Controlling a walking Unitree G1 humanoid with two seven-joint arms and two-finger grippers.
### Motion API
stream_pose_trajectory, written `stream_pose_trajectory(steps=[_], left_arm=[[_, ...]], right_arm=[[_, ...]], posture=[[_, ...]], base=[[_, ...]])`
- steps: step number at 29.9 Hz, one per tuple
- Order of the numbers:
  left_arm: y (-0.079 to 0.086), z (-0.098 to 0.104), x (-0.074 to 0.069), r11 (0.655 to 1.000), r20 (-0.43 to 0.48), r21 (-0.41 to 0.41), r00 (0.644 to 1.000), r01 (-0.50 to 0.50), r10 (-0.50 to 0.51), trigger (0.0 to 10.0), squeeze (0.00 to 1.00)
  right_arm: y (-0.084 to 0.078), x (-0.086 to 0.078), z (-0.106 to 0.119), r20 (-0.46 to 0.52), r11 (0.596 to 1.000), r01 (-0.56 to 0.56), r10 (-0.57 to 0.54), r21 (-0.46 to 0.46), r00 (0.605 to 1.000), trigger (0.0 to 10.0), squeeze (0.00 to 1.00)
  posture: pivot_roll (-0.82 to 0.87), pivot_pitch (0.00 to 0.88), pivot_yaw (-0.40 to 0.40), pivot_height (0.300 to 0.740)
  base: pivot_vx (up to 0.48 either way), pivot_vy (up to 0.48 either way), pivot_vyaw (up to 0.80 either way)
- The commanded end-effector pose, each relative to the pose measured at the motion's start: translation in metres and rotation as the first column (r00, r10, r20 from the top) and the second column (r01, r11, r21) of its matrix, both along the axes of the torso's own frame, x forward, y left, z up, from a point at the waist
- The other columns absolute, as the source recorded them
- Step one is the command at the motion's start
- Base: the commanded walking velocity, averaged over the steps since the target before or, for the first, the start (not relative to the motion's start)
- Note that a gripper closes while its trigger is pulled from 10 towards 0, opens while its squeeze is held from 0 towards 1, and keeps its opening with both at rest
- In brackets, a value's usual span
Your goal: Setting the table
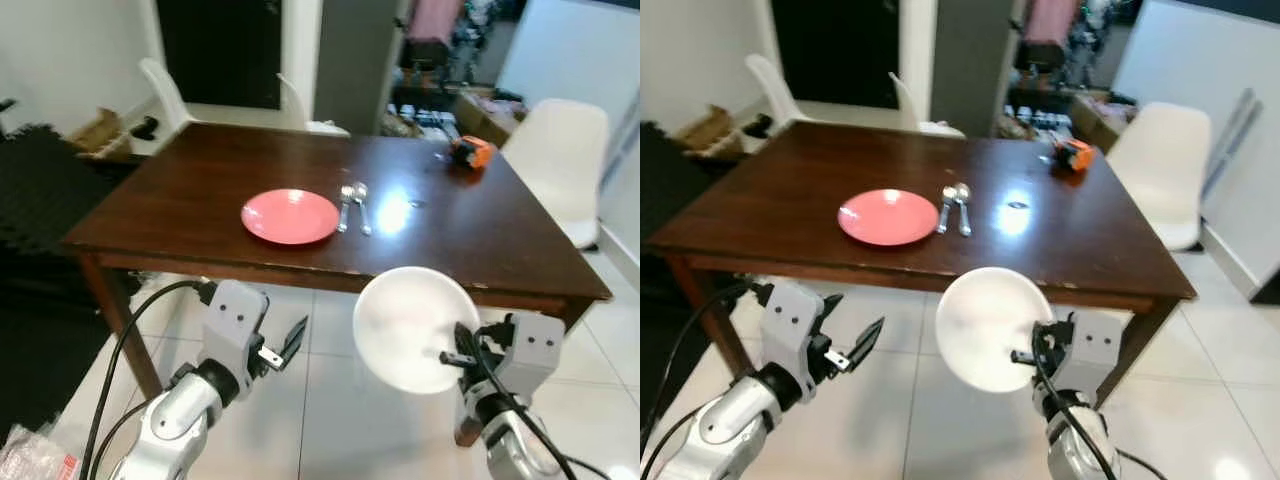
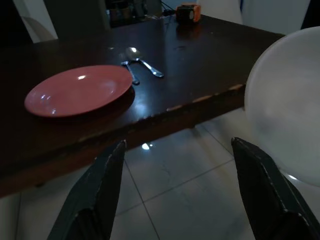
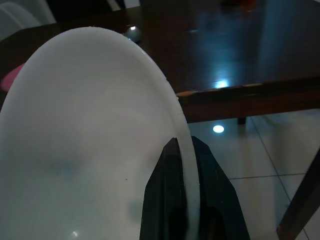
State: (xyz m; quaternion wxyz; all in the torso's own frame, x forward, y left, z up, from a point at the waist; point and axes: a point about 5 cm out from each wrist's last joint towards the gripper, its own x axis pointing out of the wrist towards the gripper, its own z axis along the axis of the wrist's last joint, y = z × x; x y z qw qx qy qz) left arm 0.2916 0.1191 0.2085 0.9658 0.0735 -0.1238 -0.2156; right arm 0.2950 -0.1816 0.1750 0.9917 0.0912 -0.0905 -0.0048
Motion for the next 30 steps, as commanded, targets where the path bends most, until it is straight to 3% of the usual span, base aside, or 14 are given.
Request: stream_pose_trajectory(steps=[1,7,13,20,30], left_arm=[[-0.0014,-0.0022,0.0033,1.000,0.008,0.004,1.000,-0.027,0.027,10.0,0.00],[-0.0005,-0.0005,0.0068,0.999,0.008,-0.011,0.999,-0.050,0.050,10.0,0.00],[-0.0013,-0.0003,0.0068,0.999,0.010,-0.011,0.999,-0.045,0.046,10.0,0.00],[-0.0026,-0.0013,0.0078,0.999,0.016,-0.010,0.999,-0.044,0.045,10.0,0.00],[-0.0029,-0.0017,0.0083,0.999,0.015,-0.010,0.999,-0.046,0.046,10.0,0.00]], right_arm=[[-0.0052,-0.0043,0.0050,0.042,1.000,0.020,-0.019,-0.020,0.999,10.0,0.00],[-0.0021,-0.0059,0.0110,0.078,1.000,-0.002,0.004,-0.015,0.997,10.0,0.00],[-0.0024,-0.0057,0.0087,0.066,1.000,0.001,0.000,-0.015,0.998,10.0,0.00],[-0.0024,-0.0056,0.0079,0.065,1.000,0.001,-0.001,-0.009,0.998,10.0,0.00],[-0.0019,-0.0051,0.0078,0.065,0.999,-0.002,0.004,-0.033,0.998,10.0,0.00]], posture=[[0.01,0.155,0.045,0.740],[0.01,0.157,0.046,0.740],[0.01,0.159,0.048,0.740],[0.01,0.159,0.048,0.740],[0.01,0.160,0.048,0.740]], base=[[0.480,0.000,0.00],[0.480,0.000,0.00],[0.480,0.000,0.00],[0.480,0.000,-0.52],[0.480,0.000,0.00]])
